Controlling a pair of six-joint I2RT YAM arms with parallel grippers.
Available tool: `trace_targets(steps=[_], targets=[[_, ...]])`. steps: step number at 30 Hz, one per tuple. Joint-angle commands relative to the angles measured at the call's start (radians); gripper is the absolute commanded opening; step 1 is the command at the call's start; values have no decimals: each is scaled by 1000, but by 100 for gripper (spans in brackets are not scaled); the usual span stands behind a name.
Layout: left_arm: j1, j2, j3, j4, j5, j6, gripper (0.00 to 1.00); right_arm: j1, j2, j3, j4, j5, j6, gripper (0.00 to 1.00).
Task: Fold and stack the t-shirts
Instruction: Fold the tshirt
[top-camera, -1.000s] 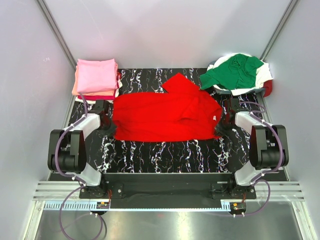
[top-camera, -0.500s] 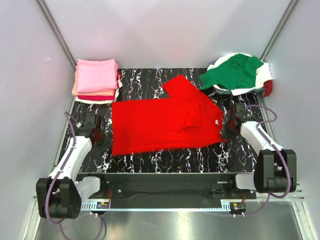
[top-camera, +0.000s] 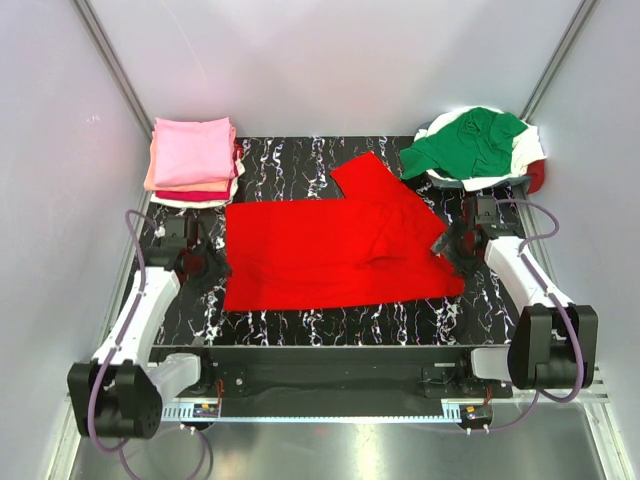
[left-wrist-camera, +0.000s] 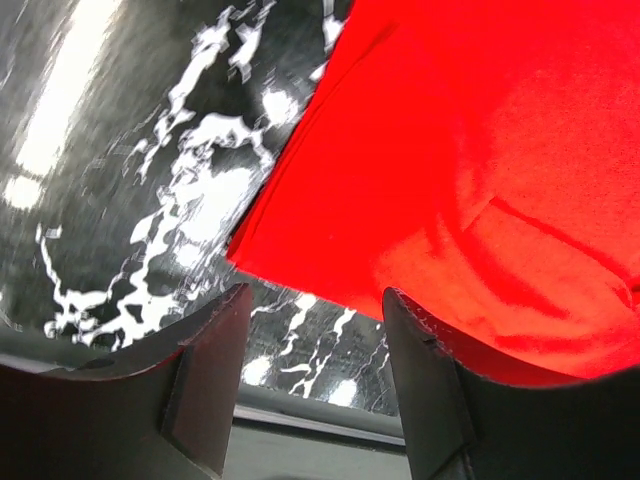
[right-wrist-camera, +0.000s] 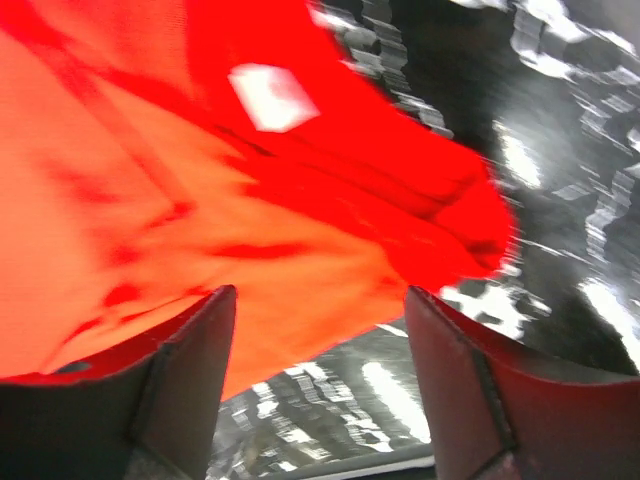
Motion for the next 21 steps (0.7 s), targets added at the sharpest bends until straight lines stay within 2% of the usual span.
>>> trace_targets(steps=[1,3,6,9,12,16,21], targets=[[-11,62,125,75,54,134,59,3,-32,87,75,-134,-43,73],[-13,84,186,15,58,205,59,18,2,120,109,-229,-43,68],[-13,107,337,-97,34,294,59,30,78,152,148,-274,-24,64],[-13,72,398,-175,-5,357,60,52,163,181,178,-297,-6,63],[-15,4,363,-180,-50,377,62,73,252,206,203,-285,-6,61],[-15,-74,259,-110,-38,379,62,107,362,230,231,-268,-3,59],[-15,-157,227,-105,-38,377,64,134,453,270,238,-252,-9,57]])
